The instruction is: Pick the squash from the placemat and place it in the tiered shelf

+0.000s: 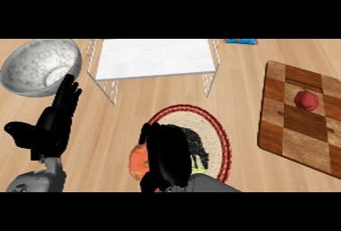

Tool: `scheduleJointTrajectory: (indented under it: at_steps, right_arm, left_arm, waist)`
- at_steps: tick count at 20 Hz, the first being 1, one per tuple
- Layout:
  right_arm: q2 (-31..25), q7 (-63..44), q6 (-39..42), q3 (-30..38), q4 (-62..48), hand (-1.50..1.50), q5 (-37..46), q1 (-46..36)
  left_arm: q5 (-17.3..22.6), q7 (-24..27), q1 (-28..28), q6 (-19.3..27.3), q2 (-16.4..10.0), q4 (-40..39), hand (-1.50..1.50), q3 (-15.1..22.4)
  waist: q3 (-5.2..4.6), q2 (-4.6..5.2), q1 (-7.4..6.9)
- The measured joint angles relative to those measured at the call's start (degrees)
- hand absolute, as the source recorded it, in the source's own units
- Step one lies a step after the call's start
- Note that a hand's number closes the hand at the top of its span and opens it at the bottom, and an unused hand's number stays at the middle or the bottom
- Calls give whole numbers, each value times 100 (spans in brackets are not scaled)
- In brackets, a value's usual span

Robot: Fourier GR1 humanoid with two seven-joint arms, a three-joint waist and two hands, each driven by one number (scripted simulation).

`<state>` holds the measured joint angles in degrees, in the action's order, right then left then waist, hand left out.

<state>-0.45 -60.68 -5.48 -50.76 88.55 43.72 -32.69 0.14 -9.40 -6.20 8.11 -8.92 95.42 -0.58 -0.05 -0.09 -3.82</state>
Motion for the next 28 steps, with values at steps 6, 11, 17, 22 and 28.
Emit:
scheduleJointTrajectory:
  at_steps: [6, 11, 17, 22, 28]
  right_arm:
    - [-28, -464, -484, 348, 381, 150, 225, -1009]
    - [-48, -846, -463, 674, 332, 150, 446, -1838]
    - [-50, -956, -486, 1138, -117, 150, 524, -2515]
    - [-37, -802, -692, 1476, -786, 150, 572, -2848]
    - [-20, -506, -1065, 1851, -1577, 150, 495, -3122]
  left_arm:
    - [-34, 14, -16, 59, 16, -78, 0, -44]
    - [-56, -22, -18, 97, 6, -77, 0, -81]
    - [-24, -50, 6, 70, -20, 3, 0, -121]
    - [-12, -30, 93, 30, -48, 106, 0, -139]
    - [-45, -67, 8, 36, -30, 81, 0, -125]
  waist:
    - [-9, -44, 105]
    - [-13, -63, 176]
    - [-9, -36, 212]
    - [-6, -5, 187]
    - [-3, 19, 185]
